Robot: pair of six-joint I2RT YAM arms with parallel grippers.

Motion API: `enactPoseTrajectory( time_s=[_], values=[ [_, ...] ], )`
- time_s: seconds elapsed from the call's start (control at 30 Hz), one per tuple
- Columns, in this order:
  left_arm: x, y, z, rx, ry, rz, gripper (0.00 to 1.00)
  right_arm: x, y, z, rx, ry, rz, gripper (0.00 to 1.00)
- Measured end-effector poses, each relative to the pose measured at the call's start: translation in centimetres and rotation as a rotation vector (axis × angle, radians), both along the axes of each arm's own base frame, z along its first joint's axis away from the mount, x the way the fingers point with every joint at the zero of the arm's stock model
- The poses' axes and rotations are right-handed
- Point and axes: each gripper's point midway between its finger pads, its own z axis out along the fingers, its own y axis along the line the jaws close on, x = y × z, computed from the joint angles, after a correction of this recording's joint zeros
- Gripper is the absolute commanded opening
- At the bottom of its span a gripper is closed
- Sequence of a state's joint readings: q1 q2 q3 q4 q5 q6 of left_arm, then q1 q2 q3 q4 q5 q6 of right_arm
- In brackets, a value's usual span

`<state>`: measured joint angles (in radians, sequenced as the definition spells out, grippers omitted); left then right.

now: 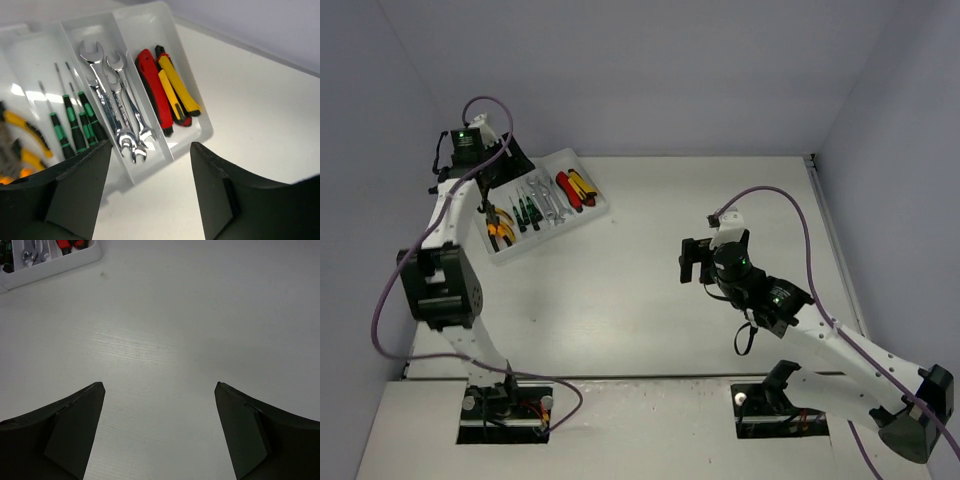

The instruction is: Sort the tools into containers

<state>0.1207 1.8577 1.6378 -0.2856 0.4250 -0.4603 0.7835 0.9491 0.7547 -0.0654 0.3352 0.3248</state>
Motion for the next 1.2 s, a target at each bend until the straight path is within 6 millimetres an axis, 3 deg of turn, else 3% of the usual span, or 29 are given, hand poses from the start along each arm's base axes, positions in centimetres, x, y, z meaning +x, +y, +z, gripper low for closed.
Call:
enactPoseTrajectory(
  time_s=[0.1, 0.17, 0.23, 0.33, 0.4, 0.47, 0.57, 0.67, 0.83, 1.2],
  values=[
    [-4.4, 0.4, 6.0, 0.086, -0.087, 0.031, 0.62, 0.3, -1.2, 1.9, -0.01, -0.048, -0.043, 0.99],
    [-8.3, 0.6, 9.6, 0.136, -0.151, 0.054, 0.63, 0.4, -1.9, 3.5, -0.006, -0.087, -0.067, 1.0],
    [-12.4, 0.9, 11.7, 0.182, -0.194, 0.081, 0.65, 0.4, -2.8, 5.2, 0.006, -0.13, -0.095, 1.0],
    [-18.7, 1.4, 13.6, 0.24, -0.258, 0.126, 0.68, 0.0, -4.3, 7.0, 0.015, -0.181, -0.138, 1.0],
    [-22.9, 1.4, 13.7, 0.27, -0.291, 0.153, 0.68, -0.3, -5.4, 7.8, 0.015, -0.205, -0.172, 1.0],
    [-25.9, 1.2, 13.1, 0.293, -0.295, 0.16, 0.68, -0.6, -6.4, 8.3, 0.018, -0.224, -0.2, 1.0],
    [-29.7, 0.7, 13.9, 0.324, -0.347, 0.153, 0.68, -1.3, -7.7, 9.4, 0.033, -0.258, -0.234, 1.0],
    [-32.2, 0.6, 13.3, 0.35, -0.372, 0.144, 0.68, -1.9, -9.1, 10.4, 0.048, -0.293, -0.268, 1.0],
    [-34.7, 1.1, 10.4, 0.388, -0.348, 0.145, 0.68, -3.1, -11.4, 11.5, 0.074, -0.337, -0.333, 1.0],
    [-34.1, 1.1, 3.6, 0.369, -0.193, 0.165, 0.68, -4.3, -13.8, 10.9, 0.063, -0.348, -0.397, 1.0]
  ],
)
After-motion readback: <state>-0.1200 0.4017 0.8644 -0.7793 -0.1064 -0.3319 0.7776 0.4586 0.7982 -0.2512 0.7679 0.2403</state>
